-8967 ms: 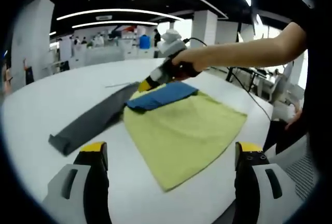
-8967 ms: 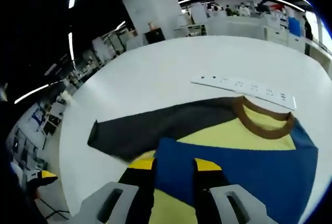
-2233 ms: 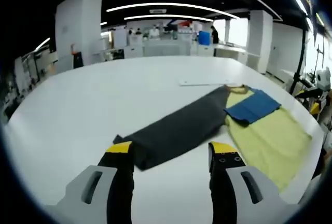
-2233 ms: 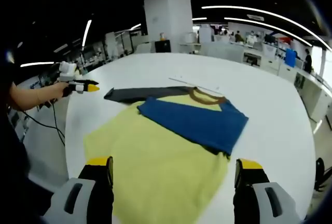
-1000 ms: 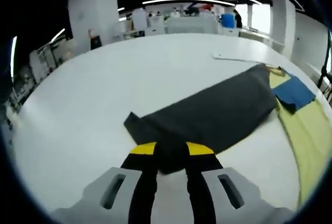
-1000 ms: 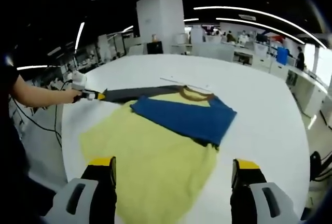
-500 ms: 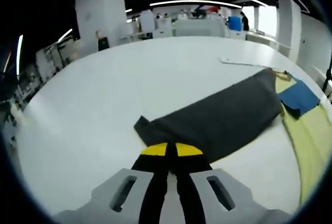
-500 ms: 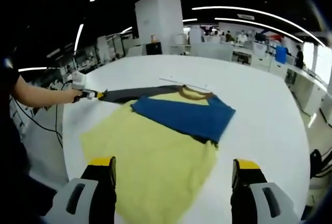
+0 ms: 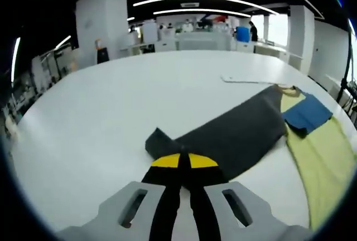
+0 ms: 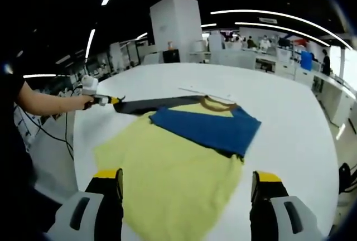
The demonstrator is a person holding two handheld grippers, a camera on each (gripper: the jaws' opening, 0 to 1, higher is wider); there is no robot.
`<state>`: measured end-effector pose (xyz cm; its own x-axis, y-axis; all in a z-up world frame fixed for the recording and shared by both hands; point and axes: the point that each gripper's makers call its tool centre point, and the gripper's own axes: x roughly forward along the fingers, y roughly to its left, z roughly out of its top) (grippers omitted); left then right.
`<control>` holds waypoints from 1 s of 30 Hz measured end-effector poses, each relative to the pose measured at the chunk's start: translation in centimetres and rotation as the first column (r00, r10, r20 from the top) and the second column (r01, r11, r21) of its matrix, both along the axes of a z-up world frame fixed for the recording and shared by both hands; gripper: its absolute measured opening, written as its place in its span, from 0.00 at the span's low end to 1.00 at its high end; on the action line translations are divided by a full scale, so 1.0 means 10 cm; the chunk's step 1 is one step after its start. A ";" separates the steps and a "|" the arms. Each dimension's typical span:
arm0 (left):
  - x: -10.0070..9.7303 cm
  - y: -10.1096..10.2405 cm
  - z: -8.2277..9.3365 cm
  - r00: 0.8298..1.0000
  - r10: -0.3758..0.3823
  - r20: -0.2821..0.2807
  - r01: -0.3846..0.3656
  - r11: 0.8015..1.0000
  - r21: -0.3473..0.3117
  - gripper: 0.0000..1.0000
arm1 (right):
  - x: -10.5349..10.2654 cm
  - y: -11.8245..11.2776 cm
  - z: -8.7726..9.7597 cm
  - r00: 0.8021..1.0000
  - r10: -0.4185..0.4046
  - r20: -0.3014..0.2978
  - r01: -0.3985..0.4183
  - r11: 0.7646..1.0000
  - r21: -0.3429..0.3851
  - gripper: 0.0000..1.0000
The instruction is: Fold the garment on the visible template until the final outline fits inside the template.
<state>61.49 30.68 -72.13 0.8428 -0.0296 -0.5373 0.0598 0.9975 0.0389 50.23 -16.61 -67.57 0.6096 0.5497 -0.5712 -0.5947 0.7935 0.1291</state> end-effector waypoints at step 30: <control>0.44 -0.79 0.52 0.984 -0.074 0.163 0.092 0.990 -0.104 0.01 | -0.13 0.04 -0.04 0.999 0.047 0.007 -0.047 0.999 -0.026 0.96</control>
